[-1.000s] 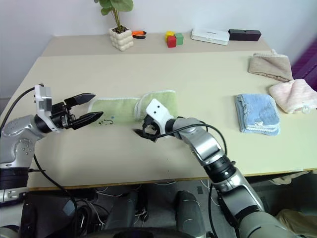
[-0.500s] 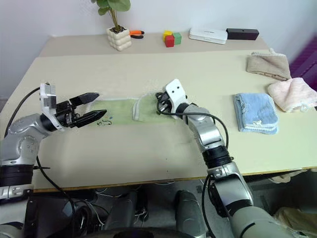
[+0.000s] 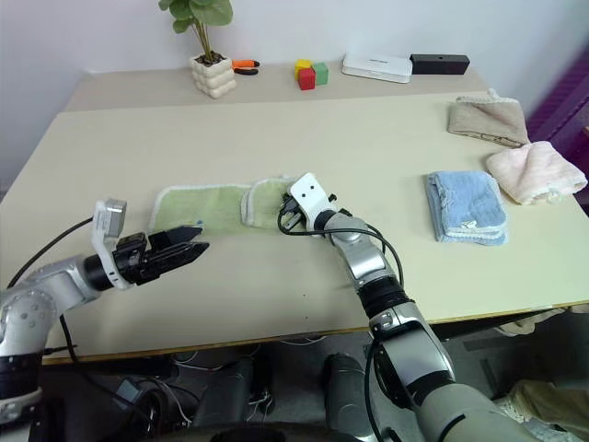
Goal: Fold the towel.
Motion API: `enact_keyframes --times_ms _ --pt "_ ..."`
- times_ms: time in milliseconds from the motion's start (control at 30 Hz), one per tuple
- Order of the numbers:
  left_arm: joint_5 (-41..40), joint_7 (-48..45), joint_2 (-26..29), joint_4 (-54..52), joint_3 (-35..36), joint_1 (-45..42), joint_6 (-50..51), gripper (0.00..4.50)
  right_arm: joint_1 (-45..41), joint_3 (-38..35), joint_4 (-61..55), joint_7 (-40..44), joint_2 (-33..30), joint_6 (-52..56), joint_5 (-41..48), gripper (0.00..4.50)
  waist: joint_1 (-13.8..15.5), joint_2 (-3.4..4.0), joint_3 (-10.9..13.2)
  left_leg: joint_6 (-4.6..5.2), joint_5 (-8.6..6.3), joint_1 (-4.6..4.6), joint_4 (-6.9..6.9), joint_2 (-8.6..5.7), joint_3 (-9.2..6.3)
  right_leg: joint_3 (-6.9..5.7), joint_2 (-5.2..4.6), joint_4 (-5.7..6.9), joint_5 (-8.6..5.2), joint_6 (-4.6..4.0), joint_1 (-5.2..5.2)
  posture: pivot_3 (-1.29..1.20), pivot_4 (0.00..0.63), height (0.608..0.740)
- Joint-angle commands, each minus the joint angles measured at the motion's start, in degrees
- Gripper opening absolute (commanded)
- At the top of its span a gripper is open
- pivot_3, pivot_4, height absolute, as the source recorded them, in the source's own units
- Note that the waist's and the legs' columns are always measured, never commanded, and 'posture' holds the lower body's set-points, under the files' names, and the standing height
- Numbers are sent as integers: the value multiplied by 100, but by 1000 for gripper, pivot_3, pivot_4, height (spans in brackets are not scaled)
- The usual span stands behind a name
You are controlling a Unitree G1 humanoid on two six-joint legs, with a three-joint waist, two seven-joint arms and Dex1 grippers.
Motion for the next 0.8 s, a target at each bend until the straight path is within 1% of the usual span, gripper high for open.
enact_keyframes --times_ms 33,167,200,233,300,400,533,567,667,767,800 --pt "-626 640 -199 -331 464 118 263 4500 61 -83 -323 324 27 13 222 1733 8 0 0 0 -1 0 0 0 -1 0 -1 -1 0 0 0 0 150 740" --pt "-1405 1633 -610 -324 890 294 493 4500 86 -130 -553 441 10 105 247 3826 5 1 1 -1 -1 -2 -2 0 -4 0 -2 -1 0 -1 -2 0 150 740" --pt "-1518 1884 -748 -339 979 366 451 4500 100 -124 -577 439 -13 94 205 4254 4 2 2 -1 -1 -2 -3 0 -4 0 -2 -1 0 -1 -2 0 150 740" --pt "-1575 2058 -881 -420 1036 466 365 4500 100 -171 -615 451 -34 137 230 4483 6 1 1 -1 -1 -2 -3 -1 -3 1 -4 -1 0 -1 -3 0 150 740" --pt "-1742 2492 -1073 -559 1107 641 315 4500 46 -286 -739 513 -105 283 318 4483 8 2 2 -1 -1 -3 -4 -1 -3 0 -4 -2 0 -1 -3 0 150 740" --pt "-2710 3393 -1443 -815 1234 969 247 4500 -30 -444 -1194 812 -268 580 599 4483 20 1 2 -1 -2 -6 -3 -2 -6 0 -6 -3 0 -2 -3 0 150 740" --pt "-3281 4443 -1865 -1409 1212 1602 -153 4500 36 -719 -2259 1748 -679 1168 1525 4483 23 1 3 11 -22 -7 -4 -4 -7 1 -14 -7 0 -4 -4 0 150 740" --pt "-3337 4648 -1963 -1436 1237 1658 -318 4500 83 -763 -2516 1985 -829 1396 1762 4483 28 0 3 18 -28 -6 -5 -4 -8 0 -14 -6 -1 -4 -3 0 150 740" --pt "-3487 5400 -2227 -1334 1257 1626 -828 4500 277 -697 -3156 2584 -1381 1737 2064 4483 70 -3 1 22 -33 -5 -4 -3 -15 -4 -12 -8 -10 -22 -2 0 150 740" --pt "-3829 6205 -2465 -1226 1186 1495 -1273 4500 415 -731 -3590 2953 -1831 1988 2321 4483 130 -4 0 23 -36 -5 -3 -5 -17 -6 -13 -19 -12 -26 -3 0 150 740" --pt "-3810 6384 -2520 -1164 1172 1451 -1402 4500 429 -786 -3694 3037 -1950 2104 2431 4483 150 -4 0 24 -36 -5 -2 -5 -16 -5 -14 -23 -12 -27 -2 0 150 740"
